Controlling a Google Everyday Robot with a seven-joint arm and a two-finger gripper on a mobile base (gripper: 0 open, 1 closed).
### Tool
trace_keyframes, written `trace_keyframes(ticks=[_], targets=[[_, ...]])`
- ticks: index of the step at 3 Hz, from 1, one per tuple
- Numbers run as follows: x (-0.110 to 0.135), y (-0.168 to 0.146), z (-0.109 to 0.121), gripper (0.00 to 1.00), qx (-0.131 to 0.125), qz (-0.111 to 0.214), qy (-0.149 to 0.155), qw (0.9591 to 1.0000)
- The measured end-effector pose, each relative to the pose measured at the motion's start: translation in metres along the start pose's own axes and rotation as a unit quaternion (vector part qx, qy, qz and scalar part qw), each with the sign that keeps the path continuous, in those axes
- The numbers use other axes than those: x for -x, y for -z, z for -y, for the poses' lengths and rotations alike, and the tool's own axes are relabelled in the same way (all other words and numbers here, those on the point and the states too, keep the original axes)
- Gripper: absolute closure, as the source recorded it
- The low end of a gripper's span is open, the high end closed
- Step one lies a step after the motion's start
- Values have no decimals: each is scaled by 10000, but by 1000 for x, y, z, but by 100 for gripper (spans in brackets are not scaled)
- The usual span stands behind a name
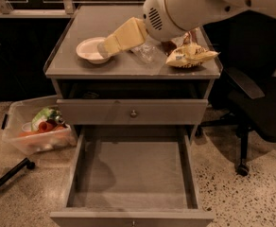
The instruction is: Place water bottle into middle drawer
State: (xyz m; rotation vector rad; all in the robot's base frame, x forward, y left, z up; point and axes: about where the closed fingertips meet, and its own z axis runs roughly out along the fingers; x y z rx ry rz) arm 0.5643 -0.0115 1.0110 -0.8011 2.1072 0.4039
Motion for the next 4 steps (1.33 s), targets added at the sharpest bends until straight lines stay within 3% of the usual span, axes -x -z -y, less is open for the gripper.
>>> trace_keyframes(ticks=[1, 2, 4], targets=[[0, 0, 0, 0, -1, 0, 0, 10000], [-5, -14, 13, 0, -335, 83, -175, 9992], [6, -97, 83, 0, -1088, 530, -386, 9919]])
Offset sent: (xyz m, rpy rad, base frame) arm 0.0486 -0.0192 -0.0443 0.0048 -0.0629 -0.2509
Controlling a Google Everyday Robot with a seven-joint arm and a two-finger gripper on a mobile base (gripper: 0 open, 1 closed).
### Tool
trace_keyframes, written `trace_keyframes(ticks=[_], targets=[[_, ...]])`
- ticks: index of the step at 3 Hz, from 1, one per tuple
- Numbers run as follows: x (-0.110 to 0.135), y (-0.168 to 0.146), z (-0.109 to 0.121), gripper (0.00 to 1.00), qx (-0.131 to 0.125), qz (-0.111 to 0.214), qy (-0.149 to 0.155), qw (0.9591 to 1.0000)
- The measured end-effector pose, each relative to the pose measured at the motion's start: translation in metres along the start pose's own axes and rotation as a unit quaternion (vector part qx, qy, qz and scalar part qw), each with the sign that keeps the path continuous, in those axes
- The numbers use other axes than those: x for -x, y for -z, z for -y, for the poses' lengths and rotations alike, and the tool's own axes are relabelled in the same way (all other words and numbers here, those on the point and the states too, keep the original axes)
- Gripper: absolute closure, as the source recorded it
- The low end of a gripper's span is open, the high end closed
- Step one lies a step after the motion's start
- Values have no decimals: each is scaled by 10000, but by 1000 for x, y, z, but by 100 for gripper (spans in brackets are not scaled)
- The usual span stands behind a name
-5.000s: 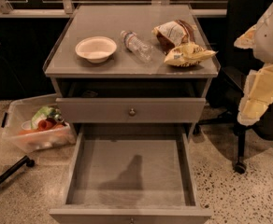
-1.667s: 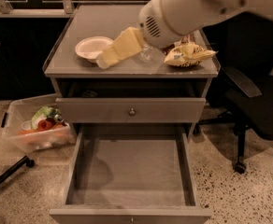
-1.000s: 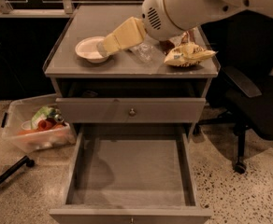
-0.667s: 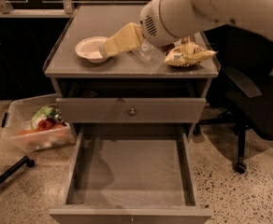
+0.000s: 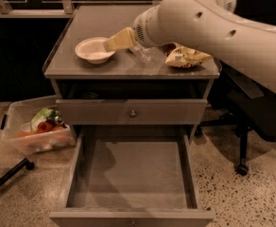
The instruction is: Place water bottle into middle drawer
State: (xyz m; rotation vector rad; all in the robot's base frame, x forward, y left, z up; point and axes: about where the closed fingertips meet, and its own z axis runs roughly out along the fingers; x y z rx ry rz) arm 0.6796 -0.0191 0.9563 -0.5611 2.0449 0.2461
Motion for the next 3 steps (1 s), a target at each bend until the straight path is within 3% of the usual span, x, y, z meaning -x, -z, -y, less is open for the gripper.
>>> trace_keyframes(ticks=[1, 3], targets=[[5, -35, 31, 0, -102, 34, -80, 9999], [20, -65, 59, 0, 402, -302, 216, 9985]])
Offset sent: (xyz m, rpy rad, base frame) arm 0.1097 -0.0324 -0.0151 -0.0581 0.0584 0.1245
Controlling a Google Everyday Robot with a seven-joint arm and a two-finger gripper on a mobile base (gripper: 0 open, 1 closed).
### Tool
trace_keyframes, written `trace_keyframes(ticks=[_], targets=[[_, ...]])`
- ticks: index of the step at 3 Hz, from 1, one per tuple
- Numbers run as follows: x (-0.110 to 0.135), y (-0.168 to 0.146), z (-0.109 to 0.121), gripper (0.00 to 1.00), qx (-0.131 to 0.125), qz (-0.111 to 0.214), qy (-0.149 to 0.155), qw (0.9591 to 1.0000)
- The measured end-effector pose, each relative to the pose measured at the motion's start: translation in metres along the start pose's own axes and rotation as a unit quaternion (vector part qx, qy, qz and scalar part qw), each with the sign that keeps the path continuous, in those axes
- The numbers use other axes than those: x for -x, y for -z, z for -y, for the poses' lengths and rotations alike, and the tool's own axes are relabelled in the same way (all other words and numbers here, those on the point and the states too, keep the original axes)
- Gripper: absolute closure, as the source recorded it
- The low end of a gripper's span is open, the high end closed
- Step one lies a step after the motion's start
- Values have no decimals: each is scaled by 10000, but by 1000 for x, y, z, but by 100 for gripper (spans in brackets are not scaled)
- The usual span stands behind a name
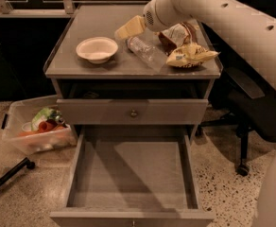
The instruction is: Place water bottle into middle drawer
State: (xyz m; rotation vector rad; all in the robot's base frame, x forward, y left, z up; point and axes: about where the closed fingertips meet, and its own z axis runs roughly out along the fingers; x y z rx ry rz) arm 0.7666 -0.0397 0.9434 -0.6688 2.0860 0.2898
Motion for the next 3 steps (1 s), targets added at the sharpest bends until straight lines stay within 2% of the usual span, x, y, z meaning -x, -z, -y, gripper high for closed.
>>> trace_keyframes(ticks=[1, 2, 3], targets=[[6, -8, -12, 0, 219, -201, 154, 9994], [4, -25, -22, 0, 264, -345, 204, 9988], [-3, -50, -26, 0, 38, -535, 199, 9984]])
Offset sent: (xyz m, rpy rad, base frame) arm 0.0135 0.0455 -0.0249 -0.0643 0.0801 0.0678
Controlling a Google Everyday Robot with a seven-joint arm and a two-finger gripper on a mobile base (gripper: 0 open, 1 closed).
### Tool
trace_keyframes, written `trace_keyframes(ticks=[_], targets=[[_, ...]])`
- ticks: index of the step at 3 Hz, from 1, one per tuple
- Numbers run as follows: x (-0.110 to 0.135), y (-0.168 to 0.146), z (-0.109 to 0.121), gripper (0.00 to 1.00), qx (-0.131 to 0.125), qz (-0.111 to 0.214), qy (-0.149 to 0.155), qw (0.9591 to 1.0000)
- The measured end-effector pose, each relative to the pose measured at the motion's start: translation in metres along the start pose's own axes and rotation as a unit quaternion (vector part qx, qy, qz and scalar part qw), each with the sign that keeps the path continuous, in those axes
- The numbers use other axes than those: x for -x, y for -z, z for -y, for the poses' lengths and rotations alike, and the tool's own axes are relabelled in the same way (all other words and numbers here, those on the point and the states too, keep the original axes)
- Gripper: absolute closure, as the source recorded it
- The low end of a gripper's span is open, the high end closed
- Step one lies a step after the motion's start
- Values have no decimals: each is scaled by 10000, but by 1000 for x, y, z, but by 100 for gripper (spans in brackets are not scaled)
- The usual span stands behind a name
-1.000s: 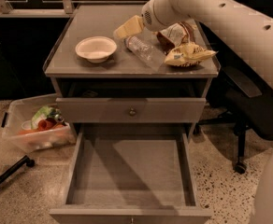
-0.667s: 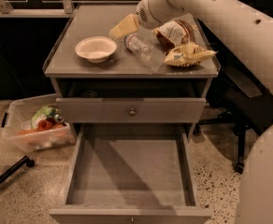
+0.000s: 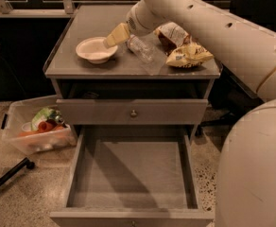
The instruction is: Place water bottle into middle drawer
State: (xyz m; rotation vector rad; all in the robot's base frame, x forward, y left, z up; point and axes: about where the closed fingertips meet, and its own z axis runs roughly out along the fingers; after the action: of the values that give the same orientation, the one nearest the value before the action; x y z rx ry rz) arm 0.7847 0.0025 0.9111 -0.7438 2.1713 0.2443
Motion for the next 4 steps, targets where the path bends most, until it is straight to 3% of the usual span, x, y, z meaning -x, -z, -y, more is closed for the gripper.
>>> trace_keyframes(ticks=[2, 4], targets=[[-1, -4, 0, 0, -30, 14, -70, 10000], [-8, -37, 18, 0, -28, 467, 79, 9989]])
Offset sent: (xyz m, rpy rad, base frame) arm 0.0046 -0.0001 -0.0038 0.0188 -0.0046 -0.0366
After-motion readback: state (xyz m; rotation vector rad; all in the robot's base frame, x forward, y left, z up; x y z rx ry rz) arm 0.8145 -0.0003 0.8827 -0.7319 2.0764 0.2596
